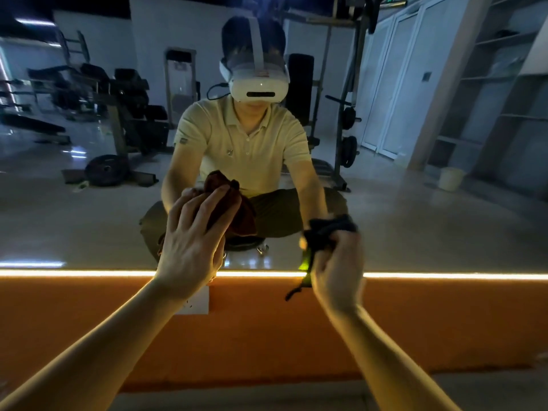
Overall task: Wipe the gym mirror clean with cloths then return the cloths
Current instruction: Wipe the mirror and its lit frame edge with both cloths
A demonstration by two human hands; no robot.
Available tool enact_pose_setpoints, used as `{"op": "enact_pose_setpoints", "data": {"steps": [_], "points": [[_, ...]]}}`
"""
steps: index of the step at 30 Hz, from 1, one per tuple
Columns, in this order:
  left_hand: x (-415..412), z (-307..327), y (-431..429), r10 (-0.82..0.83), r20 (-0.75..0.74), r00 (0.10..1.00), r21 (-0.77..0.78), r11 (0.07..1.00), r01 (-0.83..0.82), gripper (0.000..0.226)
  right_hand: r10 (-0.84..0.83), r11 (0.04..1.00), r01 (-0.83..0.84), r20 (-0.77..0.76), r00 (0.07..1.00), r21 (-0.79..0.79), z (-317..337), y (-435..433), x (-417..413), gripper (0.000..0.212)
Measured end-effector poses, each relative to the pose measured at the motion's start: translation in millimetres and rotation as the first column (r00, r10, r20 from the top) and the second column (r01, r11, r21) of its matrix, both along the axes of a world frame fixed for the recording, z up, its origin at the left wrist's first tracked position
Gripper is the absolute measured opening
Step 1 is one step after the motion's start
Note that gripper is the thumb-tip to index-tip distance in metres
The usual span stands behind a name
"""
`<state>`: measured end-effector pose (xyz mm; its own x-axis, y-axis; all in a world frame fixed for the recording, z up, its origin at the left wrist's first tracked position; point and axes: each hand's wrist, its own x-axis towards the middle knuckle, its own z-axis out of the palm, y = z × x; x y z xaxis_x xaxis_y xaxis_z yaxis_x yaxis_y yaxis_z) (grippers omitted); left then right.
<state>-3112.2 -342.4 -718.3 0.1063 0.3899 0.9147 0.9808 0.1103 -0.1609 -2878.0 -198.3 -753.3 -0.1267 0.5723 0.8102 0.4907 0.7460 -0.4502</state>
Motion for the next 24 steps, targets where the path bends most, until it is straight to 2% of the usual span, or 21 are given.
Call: {"op": "enact_pose_setpoints", "data": {"steps": [2,4,5,7,10,14,17,19,21,22,24], "points": [[-3.9,0.7,-3.0,0.017,-0.001,1.0,0.008,1.0,-0.017,0.058,0.142,0.987,-0.149,0.102,0.985,0.065,-8.1,-31.4,-39.9,0.024],[-5.9,0.4,-4.8,0.027,0.009,1.0,0.004,1.0,-0.027,0.058,0.21,0.96,-0.253,0.285,0.935,0.122,-19.8,-55.6,-67.3,0.039],[-5.9,0.1,-5.5,0.028,0.016,0.999,0.001,1.0,-0.028,0.058,0.204,0.945,-0.284,0.384,0.901,0.165,-25.7,-60.6,-73.9,0.046],[-4.3,-0.4,-4.5,0.023,0.021,1.0,0.01,1.0,-0.023,0.058,0.132,0.908,-0.314,0.523,0.842,0.277,-31.9,-55.4,-70.6,0.042],[-3.2,-4.0,0.8,0.011,0.016,1.0,0.03,0.999,-0.012,0.057,0.09,0.903,-0.303,0.557,0.825,0.303,-26.8,-25.5,-32.8,0.033],[-3.6,-10.2,10.7,-0.009,0.023,1.0,0.061,0.998,0.007,0.059,0.032,0.989,-0.078,0.333,0.942,0.126,-18.9,16.8,45.5,0.034],[4.6,-11.0,18.7,-0.048,0.007,0.999,0.058,0.997,0.047,0.06,0.056,0.997,-0.048,0.154,0.986,-0.056,-10.2,17.7,67.7,0.025],[12.5,-10.3,24.0,-0.078,0.01,0.997,0.048,0.996,0.077,0.056,0.197,0.954,-0.197,-0.023,0.98,-0.226,2.5,5.5,60.6,0.015],[17.9,-7.3,28.1,-0.087,0.039,0.995,0.047,0.995,0.085,0.051,0.396,0.797,-0.478,-0.276,0.876,-0.37,21.7,-3.1,53.7,0.016],[20.2,-6.2,29.4,-0.086,0.051,0.995,0.051,0.995,0.083,0.051,0.436,0.725,-0.568,-0.377,0.817,-0.39,30.9,-5.2,53.3,0.016],[23.7,-5.6,30.3,-0.082,0.062,0.995,0.061,0.995,0.079,0.051,0.432,0.658,-0.645,-0.507,0.746,-0.389,43.4,-6.9,57.6,0.013]]}}
